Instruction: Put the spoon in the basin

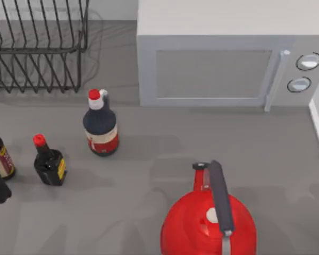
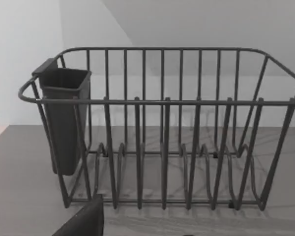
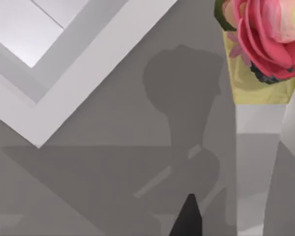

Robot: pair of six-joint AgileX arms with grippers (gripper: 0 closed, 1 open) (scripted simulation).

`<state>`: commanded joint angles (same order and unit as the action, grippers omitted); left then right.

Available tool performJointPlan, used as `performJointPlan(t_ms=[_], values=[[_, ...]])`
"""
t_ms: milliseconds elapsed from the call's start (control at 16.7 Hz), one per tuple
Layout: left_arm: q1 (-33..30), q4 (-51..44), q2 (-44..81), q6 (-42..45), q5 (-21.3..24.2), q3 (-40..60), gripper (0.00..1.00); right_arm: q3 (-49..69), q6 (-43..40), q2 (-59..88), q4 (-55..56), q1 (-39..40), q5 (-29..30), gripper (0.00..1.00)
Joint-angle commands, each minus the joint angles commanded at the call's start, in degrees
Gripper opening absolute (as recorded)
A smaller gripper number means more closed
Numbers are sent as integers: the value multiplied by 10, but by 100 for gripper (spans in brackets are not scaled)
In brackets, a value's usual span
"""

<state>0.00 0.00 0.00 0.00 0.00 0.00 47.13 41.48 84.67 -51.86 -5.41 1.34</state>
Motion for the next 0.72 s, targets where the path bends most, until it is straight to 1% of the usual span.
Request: performJointPlan(t_ms=[180, 300, 720], values=[[0, 0, 0, 0, 0, 0, 100, 50, -1, -33, -89, -2, 0, 0], [0, 0, 0, 0, 0, 0, 100, 73, -3, -51, -119, -2, 0, 0], [0, 0, 0, 0, 0, 0, 100, 83, -2, -49, -126, -2, -1, 0]])
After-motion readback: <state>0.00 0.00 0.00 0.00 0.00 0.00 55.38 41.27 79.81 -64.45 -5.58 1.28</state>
